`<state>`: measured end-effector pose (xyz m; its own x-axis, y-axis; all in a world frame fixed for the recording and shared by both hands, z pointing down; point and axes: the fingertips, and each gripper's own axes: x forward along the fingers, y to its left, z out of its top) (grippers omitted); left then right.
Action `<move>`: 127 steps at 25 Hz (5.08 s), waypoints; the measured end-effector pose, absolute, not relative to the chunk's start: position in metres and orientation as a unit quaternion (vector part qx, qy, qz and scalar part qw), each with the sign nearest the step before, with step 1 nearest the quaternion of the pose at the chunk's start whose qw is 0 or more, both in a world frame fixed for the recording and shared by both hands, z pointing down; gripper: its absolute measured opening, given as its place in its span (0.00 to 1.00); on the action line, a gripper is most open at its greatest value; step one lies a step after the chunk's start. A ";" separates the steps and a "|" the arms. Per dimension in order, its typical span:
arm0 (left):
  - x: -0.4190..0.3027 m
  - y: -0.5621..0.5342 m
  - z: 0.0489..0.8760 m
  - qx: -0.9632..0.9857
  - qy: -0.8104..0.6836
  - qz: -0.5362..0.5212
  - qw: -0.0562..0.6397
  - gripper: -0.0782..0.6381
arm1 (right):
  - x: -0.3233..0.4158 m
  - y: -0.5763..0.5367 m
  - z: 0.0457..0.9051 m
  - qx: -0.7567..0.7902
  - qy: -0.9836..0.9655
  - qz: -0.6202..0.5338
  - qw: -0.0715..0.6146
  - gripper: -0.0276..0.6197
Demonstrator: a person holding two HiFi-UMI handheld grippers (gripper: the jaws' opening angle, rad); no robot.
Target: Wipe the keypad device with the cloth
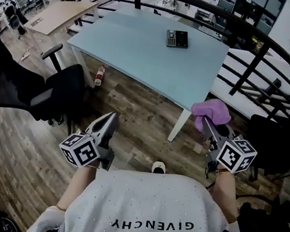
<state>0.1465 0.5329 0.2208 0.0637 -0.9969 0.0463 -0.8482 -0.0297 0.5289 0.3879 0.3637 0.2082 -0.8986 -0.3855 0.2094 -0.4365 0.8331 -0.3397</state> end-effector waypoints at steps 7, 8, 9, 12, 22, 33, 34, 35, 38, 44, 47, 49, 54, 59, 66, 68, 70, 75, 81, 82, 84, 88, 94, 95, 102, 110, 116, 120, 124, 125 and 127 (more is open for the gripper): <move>0.109 0.454 0.196 0.692 -0.679 -0.166 0.179 0.12 | 0.349 0.275 0.181 0.201 -0.963 0.171 0.052 0.20; 0.108 0.442 0.193 0.697 -0.673 -0.171 0.176 0.12 | 0.347 0.263 0.180 0.200 -0.964 0.170 0.050 0.20; 0.108 0.431 0.188 0.704 -0.666 -0.174 0.173 0.12 | 0.345 0.252 0.181 0.201 -0.964 0.169 0.050 0.20; 0.110 0.399 0.178 0.724 -0.653 -0.163 0.152 0.12 | 0.344 0.219 0.188 0.204 -0.962 0.171 0.053 0.20; 0.103 0.317 0.182 0.723 -0.655 -0.156 0.154 0.13 | 0.329 0.146 0.208 0.185 -0.964 0.181 0.064 0.20; 0.101 0.266 0.193 0.744 -0.626 -0.153 0.175 0.13 | 0.294 0.119 0.237 0.166 -0.961 0.212 0.066 0.20; 0.098 0.259 0.196 0.747 -0.622 -0.153 0.179 0.13 | 0.289 0.117 0.241 0.166 -0.960 0.213 0.069 0.20; 0.094 0.252 0.199 0.748 -0.619 -0.153 0.182 0.13 | 0.285 0.114 0.244 0.167 -0.959 0.215 0.073 0.20; 0.079 0.226 0.210 0.753 -0.611 -0.149 0.192 0.13 | 0.269 0.103 0.253 0.174 -0.956 0.222 0.084 0.20; 0.046 0.176 0.221 0.765 -0.590 -0.150 0.210 0.13 | 0.229 0.077 0.264 0.183 -0.951 0.228 0.104 0.20; 0.030 0.153 0.225 0.773 -0.576 -0.147 0.222 0.13 | 0.208 0.061 0.267 0.190 -0.948 0.232 0.109 0.20; 0.015 0.137 0.227 0.776 -0.567 -0.149 0.232 0.13 | 0.190 0.050 0.266 0.193 -0.946 0.233 0.114 0.20; -0.025 0.102 0.229 0.789 -0.545 -0.139 0.248 0.13 | 0.144 0.024 0.266 0.211 -0.939 0.241 0.124 0.20; -0.043 0.067 0.240 0.801 -0.528 -0.109 0.261 0.13 | 0.106 -0.004 0.270 0.227 -0.933 0.254 0.120 0.20; -0.057 0.024 0.274 0.819 -0.479 -0.082 0.305 0.13 | 0.045 -0.026 0.300 0.222 -0.926 0.267 0.149 0.20; -0.062 0.008 0.284 0.823 -0.468 -0.084 0.311 0.13 | 0.029 -0.035 0.310 0.217 -0.925 0.271 0.155 0.20; -0.070 -0.007 0.293 0.824 -0.464 -0.086 0.313 0.13 | 0.011 -0.048 0.318 0.216 -0.925 0.271 0.155 0.20; -0.086 -0.036 0.316 0.824 -0.463 -0.071 0.319 0.13 | -0.026 -0.080 0.325 0.227 -0.925 0.263 0.150 0.20; -0.103 -0.069 0.336 0.818 -0.471 -0.067 0.325 0.13 | -0.057 -0.121 0.333 0.227 -0.928 0.249 0.161 0.20; -0.105 -0.073 0.340 0.817 -0.471 -0.067 0.327 0.13 | -0.062 -0.127 0.335 0.227 -0.928 0.244 0.164 0.20; -0.107 -0.078 0.348 0.814 -0.471 -0.067 0.333 0.13 | -0.067 -0.137 0.341 0.230 -0.928 0.241 0.168 0.20; -0.103 -0.083 0.362 0.813 -0.464 -0.063 0.345 0.13 | -0.074 -0.152 0.354 0.234 -0.925 0.249 0.168 0.20; -0.101 -0.095 0.377 0.811 -0.456 -0.066 0.362 0.13 | -0.078 -0.176 0.370 0.244 -0.919 0.259 0.169 0.20; -0.100 -0.096 0.379 0.811 -0.454 -0.064 0.364 0.13 | -0.076 -0.179 0.371 0.247 -0.918 0.263 0.167 0.20; -0.093 -0.105 0.392 0.807 -0.452 -0.058 0.376 0.13 | -0.049 -0.205 0.375 0.272 -0.910 0.273 0.154 0.20; -0.091 -0.109 0.404 0.802 -0.456 -0.046 0.383 0.13 | -0.013 -0.237 0.379 0.320 -0.896 0.277 0.133 0.20; -0.090 -0.112 0.409 0.801 -0.455 -0.040 0.386 0.13 | 0.021 -0.261 0.381 0.364 -0.879 0.285 0.114 0.20; -0.083 -0.110 0.412 0.803 -0.454 -0.034 0.385 0.13 | 0.038 -0.270 0.392 0.381 -0.870 0.294 0.109 0.21; -0.073 -0.108 0.407 0.808 -0.453 -0.024 0.376 0.13 | 0.052 -0.272 0.400 0.384 -0.868 0.295 0.110 0.21; -0.069 -0.106 0.404 0.809 -0.454 -0.024 0.373 0.13 | 0.057 -0.272 0.399 0.389 -0.866 0.297 0.108 0.21; -0.067 -0.103 0.397 0.804 -0.466 -0.028 0.367 0.13 | 0.063 -0.271 0.394 0.395 -0.864 0.299 0.094 0.21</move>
